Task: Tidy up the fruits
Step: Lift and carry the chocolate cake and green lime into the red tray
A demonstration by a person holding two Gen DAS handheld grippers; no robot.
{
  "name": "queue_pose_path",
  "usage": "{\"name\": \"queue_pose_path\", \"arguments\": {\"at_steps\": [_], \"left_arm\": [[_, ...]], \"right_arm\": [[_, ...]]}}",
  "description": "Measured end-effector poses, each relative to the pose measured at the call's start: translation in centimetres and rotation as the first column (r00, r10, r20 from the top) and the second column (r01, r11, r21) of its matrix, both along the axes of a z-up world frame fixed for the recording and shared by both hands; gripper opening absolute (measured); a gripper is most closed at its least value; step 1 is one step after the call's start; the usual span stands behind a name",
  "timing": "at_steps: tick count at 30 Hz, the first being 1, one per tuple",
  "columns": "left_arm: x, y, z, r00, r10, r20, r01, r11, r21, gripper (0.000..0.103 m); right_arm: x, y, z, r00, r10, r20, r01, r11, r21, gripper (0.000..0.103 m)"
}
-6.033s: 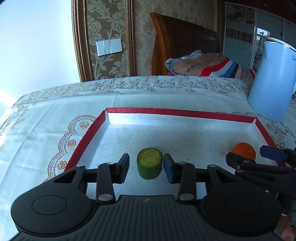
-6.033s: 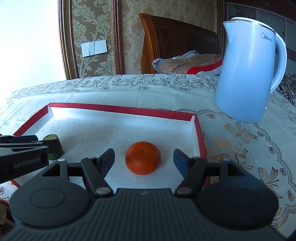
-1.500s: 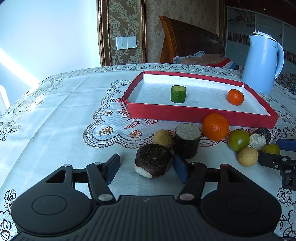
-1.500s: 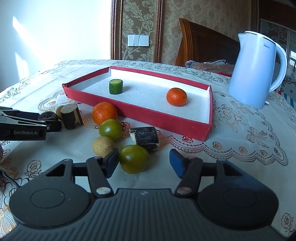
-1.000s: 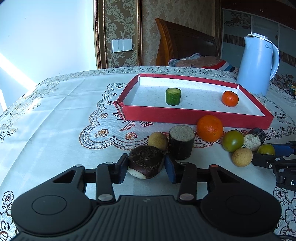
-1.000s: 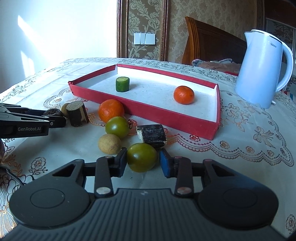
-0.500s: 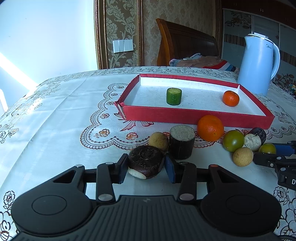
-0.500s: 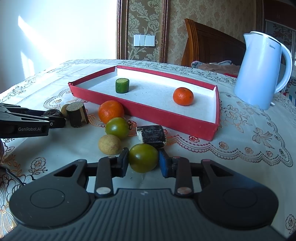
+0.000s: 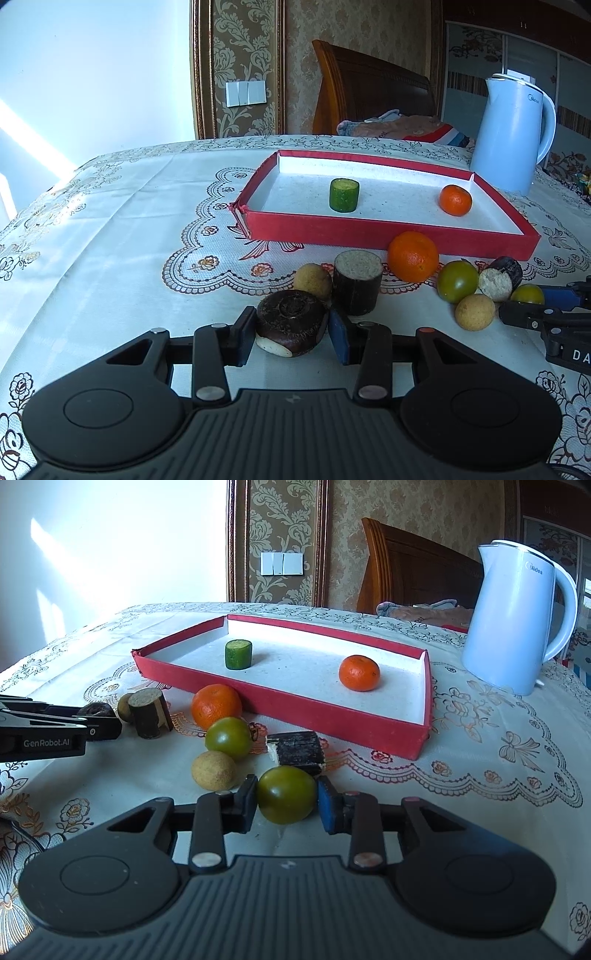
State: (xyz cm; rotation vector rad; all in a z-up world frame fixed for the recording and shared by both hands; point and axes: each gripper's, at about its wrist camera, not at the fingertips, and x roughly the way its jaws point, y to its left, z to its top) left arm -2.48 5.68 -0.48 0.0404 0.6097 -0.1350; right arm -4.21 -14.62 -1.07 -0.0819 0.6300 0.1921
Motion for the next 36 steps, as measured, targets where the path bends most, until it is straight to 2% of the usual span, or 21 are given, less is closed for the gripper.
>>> {"name": "queue_pose_path", "arguments": {"at_steps": [5, 11, 22, 26, 30, 36], "left_arm": [[-0.8, -0.7, 1.1, 0.999, -0.027, 0.026, 0.027, 1.0, -0.009, 0.041], [-0.6, -1.3, 2.1, 0.999, -0.051, 0.016, 0.051, 0.998, -0.041, 0.041], [1.0, -4.0, 3.3, 0.996, -0.082, 0.047, 0.082, 0.997, -0.013, 0.041], [2.4, -4.7, 3.6, 0.995, -0.08, 0.059, 0.082, 0.996, -0.035, 0.041], [4.4, -5.7, 4.1, 0.995, -0.069, 0.071, 0.071, 0.997, -0.019, 0.041], [7.6, -6.8, 4.0, 0.997, -0.056, 0.054, 0.057, 0.998, -0.019, 0.041]], "right_arm": [[-0.2, 0.0, 0.2, 1.0, -0.001, 0.005, 0.001, 1.0, 0.009, 0.031], [-0.2, -0.2, 0.4, 1.0, -0.006, 0.001, 0.006, 1.0, 0.018, 0.031], [0.1, -1.0, 2.7, 0.998, -0.028, 0.057, 0.028, 1.0, 0.008, 0.031], [1.4, -1.6, 3.7, 0.995, -0.063, 0.081, 0.062, 0.998, 0.015, 0.031], [3.6, -2.1, 4.3, 0.99, -0.106, 0.096, 0.103, 0.994, 0.031, 0.032], [7.6, -2.2, 3.8, 0.985, -0.16, 0.063, 0.157, 0.987, 0.044, 0.031]]}}
